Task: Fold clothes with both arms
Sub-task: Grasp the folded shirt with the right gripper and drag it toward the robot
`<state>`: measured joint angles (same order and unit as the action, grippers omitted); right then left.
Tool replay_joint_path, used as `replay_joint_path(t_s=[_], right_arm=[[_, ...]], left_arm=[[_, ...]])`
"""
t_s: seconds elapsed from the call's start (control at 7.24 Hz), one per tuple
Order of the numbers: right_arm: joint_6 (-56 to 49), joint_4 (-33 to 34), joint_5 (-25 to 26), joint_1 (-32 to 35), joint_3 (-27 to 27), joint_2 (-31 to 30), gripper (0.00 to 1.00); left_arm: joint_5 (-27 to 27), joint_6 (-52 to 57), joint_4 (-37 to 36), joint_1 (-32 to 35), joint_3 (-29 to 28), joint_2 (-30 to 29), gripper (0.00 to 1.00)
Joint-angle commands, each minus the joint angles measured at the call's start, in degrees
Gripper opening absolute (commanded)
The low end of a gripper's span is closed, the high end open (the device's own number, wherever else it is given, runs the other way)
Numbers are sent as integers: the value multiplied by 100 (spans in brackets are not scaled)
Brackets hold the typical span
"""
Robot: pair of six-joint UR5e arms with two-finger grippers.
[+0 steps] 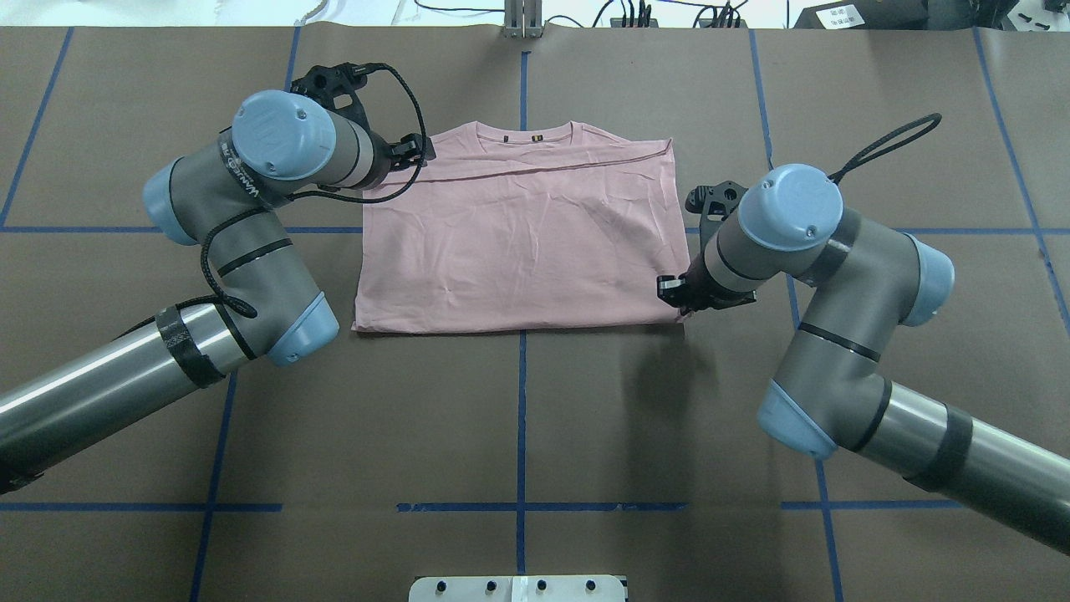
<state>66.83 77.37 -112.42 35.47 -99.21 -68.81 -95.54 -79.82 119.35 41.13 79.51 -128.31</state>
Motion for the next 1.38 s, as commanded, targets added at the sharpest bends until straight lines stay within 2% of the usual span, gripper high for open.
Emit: replay_joint_path(t_s=[0.0, 0.14, 0.28, 0.55, 0.69, 0.83, 0.97, 1.24], right_arm=[[189, 41, 1, -642, -1480, -1320, 0], [338, 33, 53, -1282, -2053, -1919, 0], [653, 33, 19, -1871, -2372, -2195, 0], [1628, -20, 71, -2989, -2541, -2180, 0], [1658, -29, 80, -3150, -2638, -2180, 99], [1667, -29, 89, -3151, -2769, -2145, 100], [1667, -29, 115, -2856, -2919, -2110, 100], [1658, -38, 98, -1917, -3026, -1962, 100]], left_arm=[[9, -7, -8, 0, 82, -1, 100], [-9, -7, -9, -26, 178, -1, 100], [-9, -16, -35, -139, 292, 51, 100], [-9, -16, -44, -228, 495, 139, 100], [-35, -16, -52, -237, 565, 139, 100], [-61, -51, -96, -342, 696, 183, 100], [-288, -355, -253, -464, 898, 262, 100], [-527, -1023, -1469, -954, 1800, 429, 100]])
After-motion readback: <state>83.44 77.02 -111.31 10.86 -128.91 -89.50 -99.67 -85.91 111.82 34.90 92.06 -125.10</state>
